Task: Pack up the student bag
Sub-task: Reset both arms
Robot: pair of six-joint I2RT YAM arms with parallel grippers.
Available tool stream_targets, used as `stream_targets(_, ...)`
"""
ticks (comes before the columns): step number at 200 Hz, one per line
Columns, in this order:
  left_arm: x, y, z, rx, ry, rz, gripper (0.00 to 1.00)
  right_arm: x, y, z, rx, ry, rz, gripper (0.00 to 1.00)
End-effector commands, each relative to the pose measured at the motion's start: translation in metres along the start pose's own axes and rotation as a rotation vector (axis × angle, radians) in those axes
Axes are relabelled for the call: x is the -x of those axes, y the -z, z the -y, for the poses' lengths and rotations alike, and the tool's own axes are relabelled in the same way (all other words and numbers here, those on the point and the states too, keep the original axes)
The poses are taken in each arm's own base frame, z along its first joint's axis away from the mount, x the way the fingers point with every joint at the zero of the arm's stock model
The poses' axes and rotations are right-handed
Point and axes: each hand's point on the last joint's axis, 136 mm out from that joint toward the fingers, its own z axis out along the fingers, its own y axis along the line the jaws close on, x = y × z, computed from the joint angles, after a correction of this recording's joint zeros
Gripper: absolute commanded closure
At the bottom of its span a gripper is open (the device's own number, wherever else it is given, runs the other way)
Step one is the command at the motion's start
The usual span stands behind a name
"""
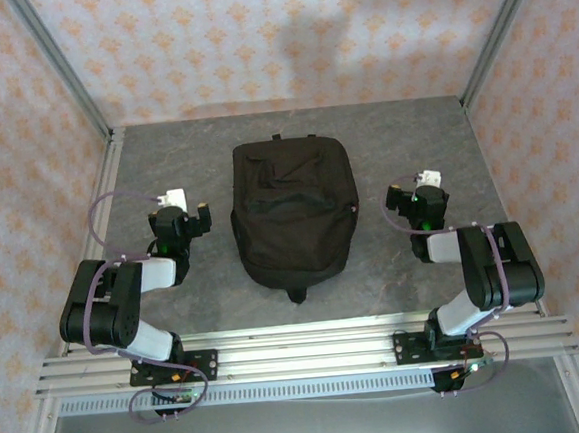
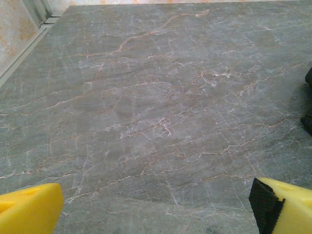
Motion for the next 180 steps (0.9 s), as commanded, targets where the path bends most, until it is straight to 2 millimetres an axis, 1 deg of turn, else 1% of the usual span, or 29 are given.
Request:
stream_targets(1,0.0133,-0.0023,-0.0025,0.002,0.002,0.033,0.0,0.0116,-0.0022,0.0033,-0.019,-0.018,0.025,0.01)
stream_targets(180,0.014,-0.0021,-0.0015,0.005,-0.002,0.036,0.0,0.0115,-0.0003,0.0026,-0.022,-0.012,0.032,0.01)
